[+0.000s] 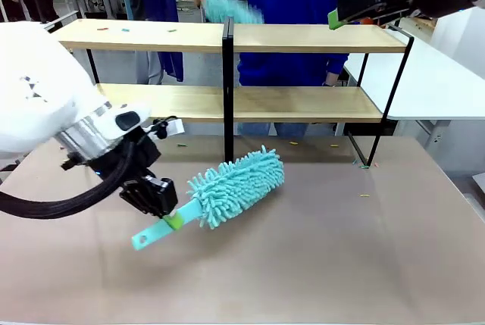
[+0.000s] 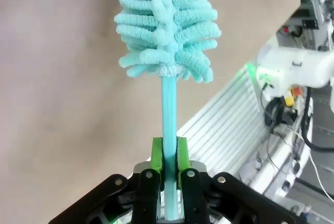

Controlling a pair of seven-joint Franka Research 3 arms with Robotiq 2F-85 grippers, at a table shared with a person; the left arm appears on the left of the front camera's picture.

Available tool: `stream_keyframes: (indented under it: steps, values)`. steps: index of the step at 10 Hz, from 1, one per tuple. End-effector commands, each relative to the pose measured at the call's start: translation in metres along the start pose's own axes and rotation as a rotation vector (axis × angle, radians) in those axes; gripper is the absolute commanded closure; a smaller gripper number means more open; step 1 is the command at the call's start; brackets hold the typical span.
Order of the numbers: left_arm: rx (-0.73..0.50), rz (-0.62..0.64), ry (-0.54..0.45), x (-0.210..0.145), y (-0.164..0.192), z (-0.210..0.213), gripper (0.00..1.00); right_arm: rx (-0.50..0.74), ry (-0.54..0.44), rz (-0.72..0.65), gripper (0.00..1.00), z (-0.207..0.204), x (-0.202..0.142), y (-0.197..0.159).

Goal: Clean the shelves.
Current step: Clean another randomly selected level of the Shelf with the Duster.

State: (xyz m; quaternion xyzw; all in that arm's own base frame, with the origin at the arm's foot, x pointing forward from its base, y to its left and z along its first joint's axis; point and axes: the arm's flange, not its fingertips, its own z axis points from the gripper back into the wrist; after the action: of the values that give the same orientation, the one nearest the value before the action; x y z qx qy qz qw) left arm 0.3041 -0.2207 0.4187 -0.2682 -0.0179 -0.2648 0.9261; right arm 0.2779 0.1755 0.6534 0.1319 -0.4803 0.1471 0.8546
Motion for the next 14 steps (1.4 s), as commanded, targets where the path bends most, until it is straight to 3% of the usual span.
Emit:
stream_keyframes:
  steps: [1,5,9,14]
  values:
    - [0.073,0.054,-0.047,0.012,-0.02,-0.026,0.88,0.0,-0.001,-0.002,0.0,0.0,0.0,-0.001]
    - [0.193,0.239,-0.253,0.042,-0.044,-0.049,0.88,0.0,-0.001,-0.002,0.0,0.0,0.0,-0.001]
    - [0.193,0.328,-0.25,0.086,-0.051,-0.068,0.88,0.0,-0.001,-0.002,0.0,0.0,0.0,-0.001]
    - [0.25,0.451,-0.347,0.144,-0.045,-0.102,0.88,0.0,-0.001,-0.002,0.0,0.0,0.0,-0.001]
